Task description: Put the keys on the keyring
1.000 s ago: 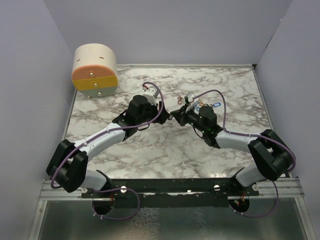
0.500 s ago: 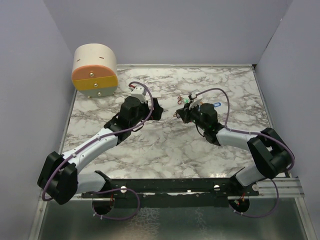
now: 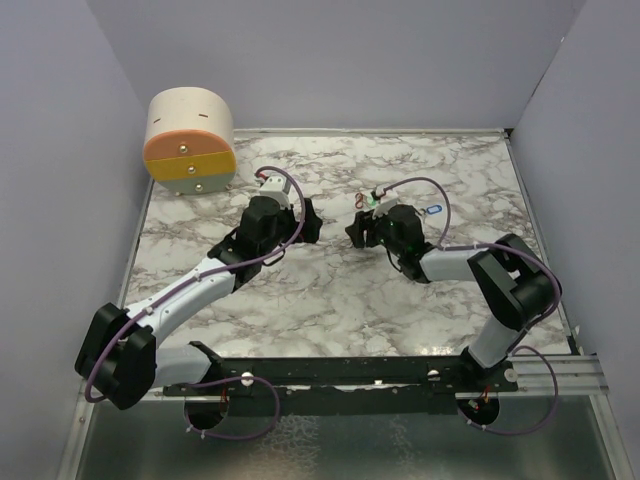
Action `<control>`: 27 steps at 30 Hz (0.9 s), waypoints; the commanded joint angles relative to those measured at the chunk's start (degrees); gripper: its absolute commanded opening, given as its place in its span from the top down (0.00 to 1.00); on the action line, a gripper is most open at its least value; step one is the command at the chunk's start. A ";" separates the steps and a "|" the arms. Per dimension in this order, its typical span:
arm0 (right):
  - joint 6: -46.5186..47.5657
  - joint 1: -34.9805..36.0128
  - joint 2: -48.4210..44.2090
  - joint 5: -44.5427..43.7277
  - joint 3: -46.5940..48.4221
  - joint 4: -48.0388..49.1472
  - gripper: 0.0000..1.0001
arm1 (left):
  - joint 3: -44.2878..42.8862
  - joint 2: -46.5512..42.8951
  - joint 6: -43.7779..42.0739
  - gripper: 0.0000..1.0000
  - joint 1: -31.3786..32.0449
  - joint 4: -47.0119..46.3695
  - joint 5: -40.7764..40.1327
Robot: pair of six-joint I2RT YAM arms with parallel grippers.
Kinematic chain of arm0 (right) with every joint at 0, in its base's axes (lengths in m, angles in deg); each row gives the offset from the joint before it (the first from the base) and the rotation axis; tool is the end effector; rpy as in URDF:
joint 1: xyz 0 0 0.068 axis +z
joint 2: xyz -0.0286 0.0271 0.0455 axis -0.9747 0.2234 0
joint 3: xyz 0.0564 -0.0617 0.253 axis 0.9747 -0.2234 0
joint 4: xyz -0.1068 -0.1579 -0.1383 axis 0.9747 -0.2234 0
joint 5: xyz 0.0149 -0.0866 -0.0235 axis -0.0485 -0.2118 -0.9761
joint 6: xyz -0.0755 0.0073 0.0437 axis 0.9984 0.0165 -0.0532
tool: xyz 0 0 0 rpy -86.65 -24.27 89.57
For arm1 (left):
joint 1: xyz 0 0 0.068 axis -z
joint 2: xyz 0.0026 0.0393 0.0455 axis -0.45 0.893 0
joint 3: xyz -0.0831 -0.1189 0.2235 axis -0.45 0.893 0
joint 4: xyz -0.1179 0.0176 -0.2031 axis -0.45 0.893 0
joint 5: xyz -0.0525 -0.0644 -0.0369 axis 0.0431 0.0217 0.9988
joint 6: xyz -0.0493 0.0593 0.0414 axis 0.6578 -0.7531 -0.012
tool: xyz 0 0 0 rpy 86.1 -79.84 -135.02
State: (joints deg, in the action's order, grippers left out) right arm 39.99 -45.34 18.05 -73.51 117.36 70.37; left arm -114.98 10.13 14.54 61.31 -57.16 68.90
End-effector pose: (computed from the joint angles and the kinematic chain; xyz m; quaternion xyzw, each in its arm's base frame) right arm 0.3028 0.1912 0.1568 -0.1429 0.8208 0.2282 0.5037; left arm 0.2490 -0.1605 0.2604 0.0186 0.8220 -0.2506 0.5111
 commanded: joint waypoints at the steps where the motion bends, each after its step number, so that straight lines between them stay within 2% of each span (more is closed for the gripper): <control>1: -2.17 -0.38 0.01 -1.76 -0.51 8.21 0.16 | 0.50 -1.89 0.23 0.01 -0.37 -0.99 -0.86; 4: -3.18 -0.37 -2.76 -0.95 -2.36 9.92 0.14 | 0.72 -2.53 0.24 0.01 -0.46 -1.02 -1.03; 9: -3.04 -0.37 -9.02 1.44 -3.02 5.34 0.13 | 1.18 -3.94 0.44 0.01 -0.56 -1.14 -0.71; 13: -2.36 -0.44 -16.34 3.65 -7.10 6.05 0.13 | 1.46 -4.96 0.60 0.01 -0.55 -1.19 -0.68; 17: -1.64 -0.37 -21.76 2.15 -8.25 4.36 0.12 | 1.97 -5.55 1.14 0.01 -0.64 -2.83 -0.66; 22: -2.71 -0.39 -22.01 -2.63 -4.50 -3.66 0.09 | 2.66 -5.64 2.13 0.01 -0.64 -4.42 -0.82; 27: -8.27 -0.37 -18.21 -12.62 3.56 -15.36 0.08 | 1.74 -5.77 2.16 0.01 -0.64 -2.72 -1.97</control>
State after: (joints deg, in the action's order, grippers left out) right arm 35.90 -45.45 -2.34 -76.75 115.22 65.08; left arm -112.95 5.76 16.00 60.94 -59.17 68.57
